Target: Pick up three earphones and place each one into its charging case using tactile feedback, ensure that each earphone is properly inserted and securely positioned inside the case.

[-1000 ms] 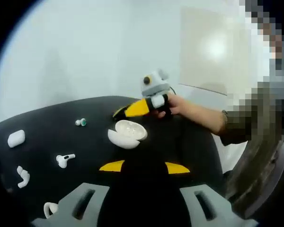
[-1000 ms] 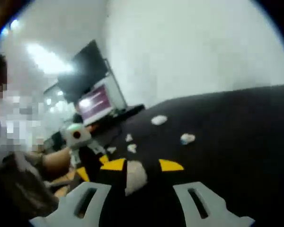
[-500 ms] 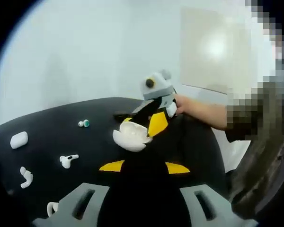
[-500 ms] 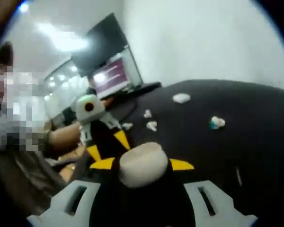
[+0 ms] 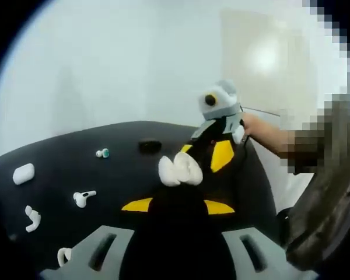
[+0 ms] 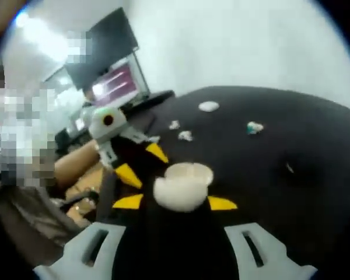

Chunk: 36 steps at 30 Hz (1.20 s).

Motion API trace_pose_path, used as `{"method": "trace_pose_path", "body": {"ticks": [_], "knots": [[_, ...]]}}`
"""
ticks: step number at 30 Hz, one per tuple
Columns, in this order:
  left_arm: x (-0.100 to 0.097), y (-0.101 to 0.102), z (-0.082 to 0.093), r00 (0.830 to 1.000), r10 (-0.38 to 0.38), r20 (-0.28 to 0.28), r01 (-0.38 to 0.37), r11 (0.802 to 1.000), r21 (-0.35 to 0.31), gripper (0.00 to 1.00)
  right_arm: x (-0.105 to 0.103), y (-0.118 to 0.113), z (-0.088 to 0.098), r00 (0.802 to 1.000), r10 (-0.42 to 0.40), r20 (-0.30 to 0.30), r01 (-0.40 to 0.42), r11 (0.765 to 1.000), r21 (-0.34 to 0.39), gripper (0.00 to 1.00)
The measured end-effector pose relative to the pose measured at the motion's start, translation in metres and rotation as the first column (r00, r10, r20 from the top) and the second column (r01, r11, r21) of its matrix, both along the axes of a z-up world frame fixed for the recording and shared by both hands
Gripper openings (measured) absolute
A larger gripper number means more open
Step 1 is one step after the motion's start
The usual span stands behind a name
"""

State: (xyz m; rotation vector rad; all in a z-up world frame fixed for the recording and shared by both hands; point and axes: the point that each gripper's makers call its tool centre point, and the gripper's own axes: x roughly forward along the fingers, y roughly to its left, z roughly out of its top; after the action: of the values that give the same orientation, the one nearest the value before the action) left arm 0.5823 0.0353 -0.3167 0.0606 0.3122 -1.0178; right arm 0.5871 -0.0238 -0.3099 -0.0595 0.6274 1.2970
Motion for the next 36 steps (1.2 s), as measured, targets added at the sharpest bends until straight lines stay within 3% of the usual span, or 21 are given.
{"method": "trace_pose_path", "body": {"ticks": [3, 6, 8, 10, 12, 14, 29, 31, 33, 34, 36], "knots": [[0.001, 0.002, 0.005, 1.0, -0.015, -0.011, 0.015, 0.999, -0.038, 0.3, -0.021, 0.005, -0.002, 0.998, 0.066, 0.02, -0.066, 0.998, -0.022, 0.38], [0.002, 0.003, 0.007, 1.0, -0.014, -0.026, 0.013, 0.998, -0.056, 0.29, -0.027, 0.01, -0.002, 0.994, 0.108, 0.002, -0.108, 0.994, -0.003, 0.38], [0.004, 0.003, 0.006, 0.999, -0.019, -0.047, 0.016, 0.998, -0.066, 0.29, -0.024, 0.01, -0.001, 0.995, 0.091, -0.046, -0.089, 0.995, 0.037, 0.36], [0.003, 0.001, 0.004, 0.998, -0.028, -0.061, 0.025, 0.998, -0.062, 0.29, -0.012, 0.006, 0.0, 0.991, 0.033, -0.129, -0.021, 0.996, 0.092, 0.31], [0.002, -0.001, 0.003, 0.996, -0.043, -0.079, 0.038, 0.997, -0.067, 0.29, -0.003, 0.004, 0.0, 0.972, -0.018, -0.233, 0.055, 0.986, 0.156, 0.28], [0.0, -0.004, 0.003, 0.994, -0.053, -0.091, 0.046, 0.996, -0.073, 0.29, 0.003, 0.005, 0.002, 0.956, -0.031, -0.291, 0.097, 0.972, 0.214, 0.26], [-0.002, -0.004, -0.003, 0.996, -0.059, -0.061, 0.057, 0.998, -0.039, 0.28, -0.002, 0.043, -0.002, 0.969, -0.005, -0.246, 0.055, 0.979, 0.195, 0.23], [-0.001, -0.002, -0.003, 0.997, -0.055, -0.055, 0.053, 0.998, -0.036, 0.28, -0.003, 0.045, -0.002, 0.983, 0.018, -0.181, 0.019, 0.979, 0.204, 0.22], [-0.002, -0.001, -0.001, 0.996, -0.061, -0.06, 0.058, 0.997, -0.051, 0.26, -0.007, 0.045, 0.0, 0.996, 0.06, -0.072, -0.044, 0.978, 0.206, 0.22], [-0.003, -0.001, 0.0, 0.996, -0.066, -0.066, 0.062, 0.996, -0.06, 0.26, -0.009, 0.045, 0.001, 0.994, 0.099, 0.039, -0.105, 0.974, 0.2, 0.22], [-0.004, -0.001, 0.0, 0.995, -0.072, -0.073, 0.067, 0.996, -0.065, 0.25, -0.015, 0.043, 0.002, 0.966, 0.155, 0.207, -0.19, 0.968, 0.165, 0.22]]}}
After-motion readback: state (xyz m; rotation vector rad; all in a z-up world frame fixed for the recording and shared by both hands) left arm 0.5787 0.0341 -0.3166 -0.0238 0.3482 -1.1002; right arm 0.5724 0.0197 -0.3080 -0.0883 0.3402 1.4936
